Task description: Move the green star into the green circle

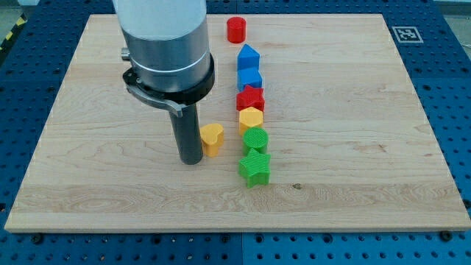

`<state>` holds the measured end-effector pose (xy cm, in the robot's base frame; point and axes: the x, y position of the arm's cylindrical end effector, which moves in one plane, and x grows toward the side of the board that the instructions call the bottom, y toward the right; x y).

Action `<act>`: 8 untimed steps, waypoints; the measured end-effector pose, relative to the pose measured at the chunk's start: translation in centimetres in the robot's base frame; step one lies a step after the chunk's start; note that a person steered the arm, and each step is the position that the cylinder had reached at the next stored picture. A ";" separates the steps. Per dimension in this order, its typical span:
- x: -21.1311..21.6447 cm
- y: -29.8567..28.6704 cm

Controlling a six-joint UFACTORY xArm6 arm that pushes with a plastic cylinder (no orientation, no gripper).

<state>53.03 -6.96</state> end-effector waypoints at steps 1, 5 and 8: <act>2.5 1.3; 5.1 21.8; 3.5 14.4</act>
<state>56.50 7.45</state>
